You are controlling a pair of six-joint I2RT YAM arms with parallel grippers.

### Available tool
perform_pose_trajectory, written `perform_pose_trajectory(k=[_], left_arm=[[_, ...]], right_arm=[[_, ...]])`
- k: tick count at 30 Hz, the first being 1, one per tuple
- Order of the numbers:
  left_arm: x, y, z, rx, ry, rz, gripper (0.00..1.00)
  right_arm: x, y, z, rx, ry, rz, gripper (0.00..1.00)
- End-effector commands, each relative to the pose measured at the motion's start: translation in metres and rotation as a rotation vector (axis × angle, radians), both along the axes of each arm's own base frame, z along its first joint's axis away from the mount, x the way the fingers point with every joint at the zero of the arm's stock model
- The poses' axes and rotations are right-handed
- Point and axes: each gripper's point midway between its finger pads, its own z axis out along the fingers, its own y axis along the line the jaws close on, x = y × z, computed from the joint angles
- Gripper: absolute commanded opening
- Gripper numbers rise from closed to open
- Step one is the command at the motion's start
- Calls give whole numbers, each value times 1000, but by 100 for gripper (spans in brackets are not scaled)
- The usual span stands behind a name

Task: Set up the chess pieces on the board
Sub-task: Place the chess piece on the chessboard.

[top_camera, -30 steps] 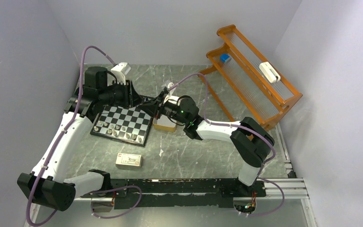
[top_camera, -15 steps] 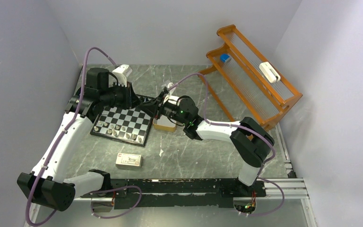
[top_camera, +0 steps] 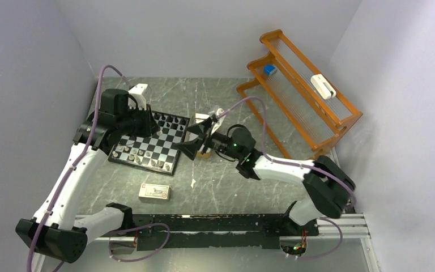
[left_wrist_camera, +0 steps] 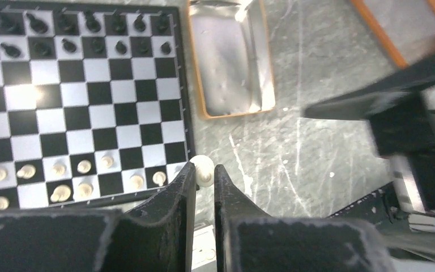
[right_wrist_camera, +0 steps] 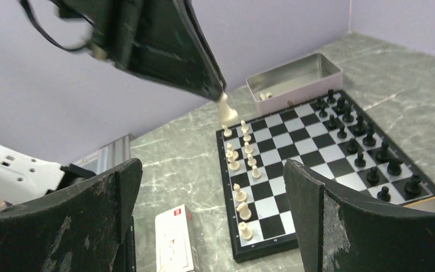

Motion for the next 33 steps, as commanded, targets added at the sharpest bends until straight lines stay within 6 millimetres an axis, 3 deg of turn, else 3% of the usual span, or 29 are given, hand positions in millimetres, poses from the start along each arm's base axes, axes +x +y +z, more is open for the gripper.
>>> perform_pose_trajectory(k=[1, 7, 11, 15, 23, 33], left_arm=[[-9, 31, -28, 96, 52, 159, 9], [-15, 68, -50, 129, 7, 396, 10], [-13, 73, -77, 94, -10, 474, 10], [-9, 81, -83, 114, 35, 554, 10], [-3, 86, -125, 63, 82, 701, 9], [3, 95, -160, 79, 94, 786, 7]], right_arm=[[-16, -23, 29, 4, -55, -14, 100], [-34, -63, 52, -7, -94, -74, 100], [-46, -84, 69, 24, -115, -97, 100], [-59, -99, 82, 44, -136, -96, 100], [-70, -122, 103, 66, -192, -130, 100], [-79, -134, 107, 42, -248, -131, 100]])
